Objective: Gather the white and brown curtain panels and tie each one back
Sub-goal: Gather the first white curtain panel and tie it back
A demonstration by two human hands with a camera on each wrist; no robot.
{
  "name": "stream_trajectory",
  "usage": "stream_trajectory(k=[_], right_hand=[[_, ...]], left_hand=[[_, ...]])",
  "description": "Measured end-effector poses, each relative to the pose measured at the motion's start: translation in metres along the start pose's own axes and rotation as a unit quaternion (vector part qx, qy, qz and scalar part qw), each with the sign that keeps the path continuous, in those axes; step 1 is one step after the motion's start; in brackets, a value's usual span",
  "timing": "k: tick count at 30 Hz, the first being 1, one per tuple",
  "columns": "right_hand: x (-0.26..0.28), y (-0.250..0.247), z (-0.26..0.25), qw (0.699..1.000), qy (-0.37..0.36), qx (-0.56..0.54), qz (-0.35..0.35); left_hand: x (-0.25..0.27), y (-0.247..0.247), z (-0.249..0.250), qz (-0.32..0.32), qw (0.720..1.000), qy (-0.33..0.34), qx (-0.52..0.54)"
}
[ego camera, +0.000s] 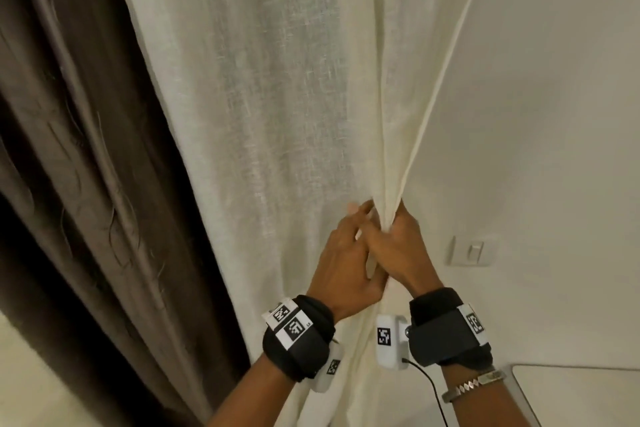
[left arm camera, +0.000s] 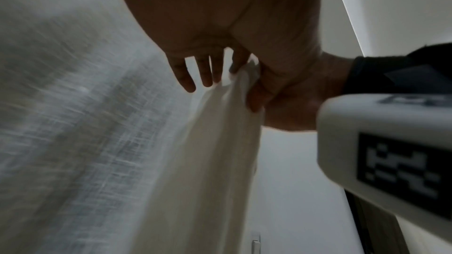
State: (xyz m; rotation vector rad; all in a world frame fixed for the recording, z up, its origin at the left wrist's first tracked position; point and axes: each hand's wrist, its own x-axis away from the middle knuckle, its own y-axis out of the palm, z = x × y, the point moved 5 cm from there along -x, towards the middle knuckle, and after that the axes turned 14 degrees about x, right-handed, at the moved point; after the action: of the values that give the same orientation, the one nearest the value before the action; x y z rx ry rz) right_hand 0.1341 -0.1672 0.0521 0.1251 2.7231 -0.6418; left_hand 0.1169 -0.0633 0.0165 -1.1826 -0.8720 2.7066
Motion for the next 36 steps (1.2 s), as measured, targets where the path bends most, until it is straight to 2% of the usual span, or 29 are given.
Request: stream_trajectory(k=[1, 2, 3, 4, 6, 7, 8, 9, 11, 12, 15, 18, 21, 23, 25, 27, 28, 30, 32, 34, 35, 36], right_hand=[[-0.001, -0.004, 0.004, 0.999, 0.031, -0.033, 0.01], [0.0, -0.008, 0.004, 0.996, 0.058, -0.067, 0.019], [-0.001, -0.014, 0.005, 0.993, 0.076, -0.082, 0.028], [0.0, -0.018, 0.004, 0.992, 0.085, -0.082, 0.033], [0.001, -0.023, 0.005, 0.992, 0.1, -0.074, 0.028], [0.0, -0.023, 0.007, 0.992, 0.105, -0.069, 0.021], [0.0, -0.023, 0.007, 0.992, 0.107, -0.064, 0.017], [-0.001, -0.022, 0.008, 0.992, 0.106, -0.063, 0.017], [-0.003, -0.021, 0.003, 0.993, 0.088, -0.073, 0.014], [-0.003, -0.019, 0.002, 0.994, 0.076, -0.08, 0.012], [0.003, -0.007, -0.005, 0.996, 0.042, -0.075, 0.018], [0.01, 0.007, -0.004, 0.999, -0.003, -0.05, 0.021], [0.017, 0.016, -0.015, 0.996, -0.054, -0.069, -0.016], [0.019, 0.017, -0.022, 0.995, -0.072, -0.052, -0.037], [0.012, 0.01, -0.024, 0.998, -0.065, -0.019, -0.011], [-0.001, -0.002, -0.017, 0.999, -0.031, -0.008, 0.026], [-0.007, -0.009, -0.012, 0.999, -0.015, -0.007, 0.039], [-0.017, -0.024, -0.003, 0.997, -0.001, 0.015, 0.07], [-0.023, -0.036, 0.004, 0.994, 0.002, 0.04, 0.101], [-0.027, -0.047, 0.005, 0.991, -0.001, 0.046, 0.128], [-0.03, -0.05, 0.006, 0.989, 0.001, 0.044, 0.139], [-0.031, -0.053, 0.006, 0.988, 0.006, 0.039, 0.146]], left_hand=[[0.006, -0.006, 0.003, 0.013, 1.0, 0.012, -0.022], [0.013, -0.017, 0.005, 0.054, 0.997, 0.024, -0.05], [0.019, -0.031, 0.005, 0.127, 0.988, 0.032, -0.076], [0.028, -0.049, 0.005, 0.22, 0.97, 0.032, -0.095], [0.048, -0.085, 0.005, 0.406, 0.906, 0.002, -0.118], [0.057, -0.099, 0.002, 0.473, 0.873, -0.027, -0.121], [0.063, -0.11, -0.004, 0.511, 0.85, -0.058, -0.116], [0.066, -0.117, -0.011, 0.525, 0.84, -0.091, -0.101], [0.064, -0.121, -0.03, 0.517, 0.843, -0.14, -0.047], [0.062, -0.121, -0.035, 0.501, 0.853, -0.139, -0.047], [0.054, -0.106, -0.025, 0.44, 0.886, -0.054, -0.139], [0.048, -0.073, -0.01, 0.363, 0.921, 0.002, -0.142], [0.033, -0.043, -0.006, 0.272, 0.961, 0.028, -0.044], [0.02, -0.03, -0.005, 0.208, 0.977, 0.021, 0.038], [0.01, -0.023, -0.001, 0.129, 0.986, 0.008, 0.104], [0.006, -0.028, 0.006, 0.077, 0.991, 0.003, 0.109], [0.007, -0.036, 0.012, 0.091, 0.992, 0.014, 0.084], [0.018, -0.062, 0.028, 0.198, 0.978, 0.073, 0.002], [0.037, -0.088, 0.042, 0.321, 0.935, 0.112, -0.104], [0.05, -0.114, 0.046, 0.43, 0.883, 0.077, -0.172], [0.053, -0.125, 0.041, 0.47, 0.869, 0.035, -0.152], [0.053, -0.133, 0.031, 0.489, 0.866, -0.016, -0.102]])
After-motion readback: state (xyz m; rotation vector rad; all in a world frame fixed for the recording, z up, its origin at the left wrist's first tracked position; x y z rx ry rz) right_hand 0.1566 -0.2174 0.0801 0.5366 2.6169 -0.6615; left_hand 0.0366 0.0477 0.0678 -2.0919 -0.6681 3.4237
